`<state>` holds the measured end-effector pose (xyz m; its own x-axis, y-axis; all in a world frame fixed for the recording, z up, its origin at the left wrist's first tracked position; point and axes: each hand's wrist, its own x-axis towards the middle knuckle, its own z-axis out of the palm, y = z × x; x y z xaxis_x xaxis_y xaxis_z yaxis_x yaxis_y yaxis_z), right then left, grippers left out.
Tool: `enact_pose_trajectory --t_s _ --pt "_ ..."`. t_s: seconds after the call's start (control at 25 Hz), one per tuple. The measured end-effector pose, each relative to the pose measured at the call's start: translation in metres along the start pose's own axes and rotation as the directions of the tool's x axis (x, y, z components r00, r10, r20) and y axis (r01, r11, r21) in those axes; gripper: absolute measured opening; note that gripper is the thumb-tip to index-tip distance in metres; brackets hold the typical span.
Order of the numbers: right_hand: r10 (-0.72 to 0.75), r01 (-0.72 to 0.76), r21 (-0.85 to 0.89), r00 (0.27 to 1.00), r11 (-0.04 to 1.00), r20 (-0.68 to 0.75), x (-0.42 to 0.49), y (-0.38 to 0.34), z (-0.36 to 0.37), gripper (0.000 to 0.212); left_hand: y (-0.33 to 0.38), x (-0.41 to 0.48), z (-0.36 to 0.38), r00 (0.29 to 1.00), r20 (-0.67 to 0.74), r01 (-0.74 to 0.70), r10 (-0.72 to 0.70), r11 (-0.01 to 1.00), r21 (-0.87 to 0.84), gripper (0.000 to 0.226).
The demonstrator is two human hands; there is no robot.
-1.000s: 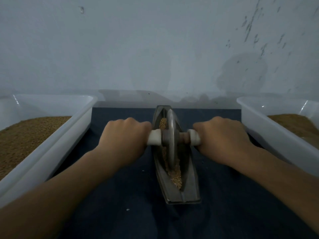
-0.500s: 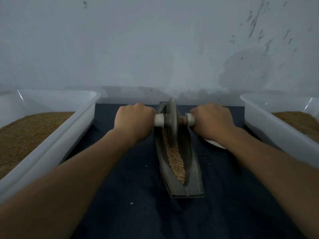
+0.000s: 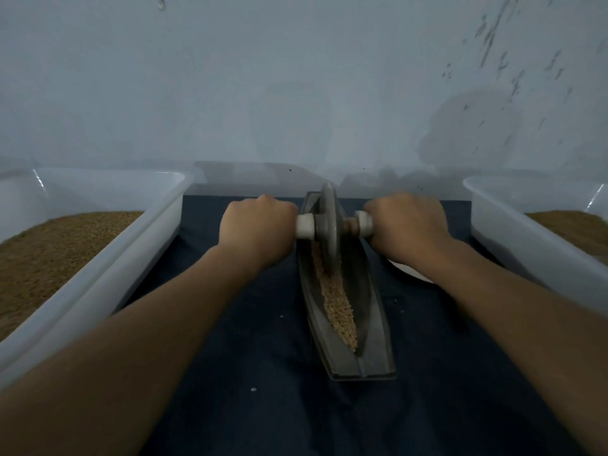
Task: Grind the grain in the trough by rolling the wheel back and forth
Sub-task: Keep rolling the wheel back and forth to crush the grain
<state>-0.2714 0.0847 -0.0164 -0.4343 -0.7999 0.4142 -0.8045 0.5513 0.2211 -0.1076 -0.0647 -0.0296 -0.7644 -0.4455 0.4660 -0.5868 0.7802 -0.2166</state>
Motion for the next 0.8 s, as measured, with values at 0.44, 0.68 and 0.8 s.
enact_pose_trajectory --t_s 0.44,0.68,0.8 --pt "-0.112 0.106 -0.058 0.986 0.993 -0.127 -0.078 0.013 -0.021 0.052 -0.003 -0.058 -0.035 0.971 -0.148 -0.174 0.187 0.980 0.099 0.050" --pt "0.003 -0.003 -0.005 1.000 1.000 -0.024 0.003 0.003 0.003 0.024 -0.002 0.005 0.002 1.000 -0.020 -0.014 0.014 1.000 -0.003 0.005" --pt "-0.023 0.023 -0.019 1.000 1.000 -0.006 -0.003 0.005 -0.003 0.029 -0.003 -0.003 -0.005 0.999 0.035 -0.036 0.038 0.998 -0.042 0.006"
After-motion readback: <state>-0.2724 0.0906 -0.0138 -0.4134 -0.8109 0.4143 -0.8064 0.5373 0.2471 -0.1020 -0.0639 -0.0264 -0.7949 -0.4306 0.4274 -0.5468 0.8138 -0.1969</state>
